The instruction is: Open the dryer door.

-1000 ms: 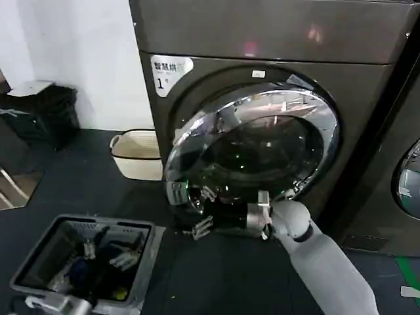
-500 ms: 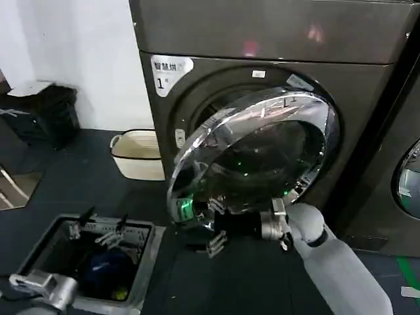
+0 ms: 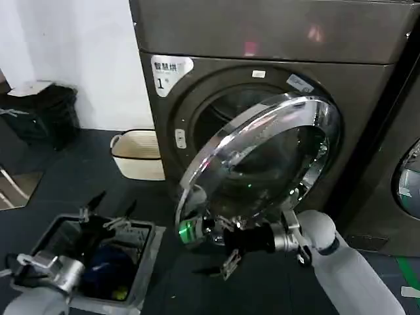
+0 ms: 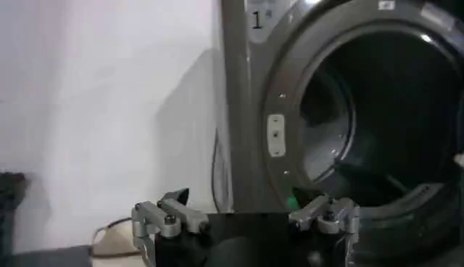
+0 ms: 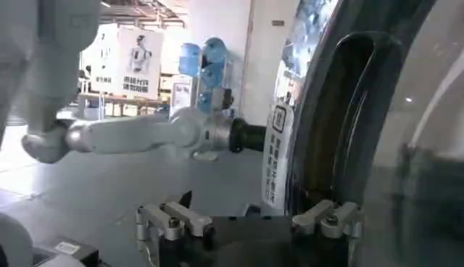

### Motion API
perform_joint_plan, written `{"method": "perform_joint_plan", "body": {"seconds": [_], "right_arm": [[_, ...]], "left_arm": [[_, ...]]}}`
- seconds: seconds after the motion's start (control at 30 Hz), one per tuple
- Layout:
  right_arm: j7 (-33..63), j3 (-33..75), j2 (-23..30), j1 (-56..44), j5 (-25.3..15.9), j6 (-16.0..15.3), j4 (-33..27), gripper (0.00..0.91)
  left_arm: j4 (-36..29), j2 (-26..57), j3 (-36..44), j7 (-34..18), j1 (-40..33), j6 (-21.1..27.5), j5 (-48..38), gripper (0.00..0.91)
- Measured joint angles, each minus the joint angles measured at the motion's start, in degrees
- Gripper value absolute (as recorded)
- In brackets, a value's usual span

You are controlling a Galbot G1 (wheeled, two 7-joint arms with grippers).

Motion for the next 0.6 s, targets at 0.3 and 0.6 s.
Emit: {"method": "perform_joint_plan", "body": {"seconds": [0.3,0.6], "right_arm": [[-0.2,3.0,-2.7,-4.1,0.9,0.3,3.5,0.907],[-0.6,7.2,-4.8,-8.9,1.6,0.9,6.2,0.907]], "left_arm": [[0.9,4.7,5.9,-1.1,-5.0,1.0,-2.2,0.907],[2.5,8.5,13.4,-1.2,-11.3,1.6,-4.1,0.907]]}}
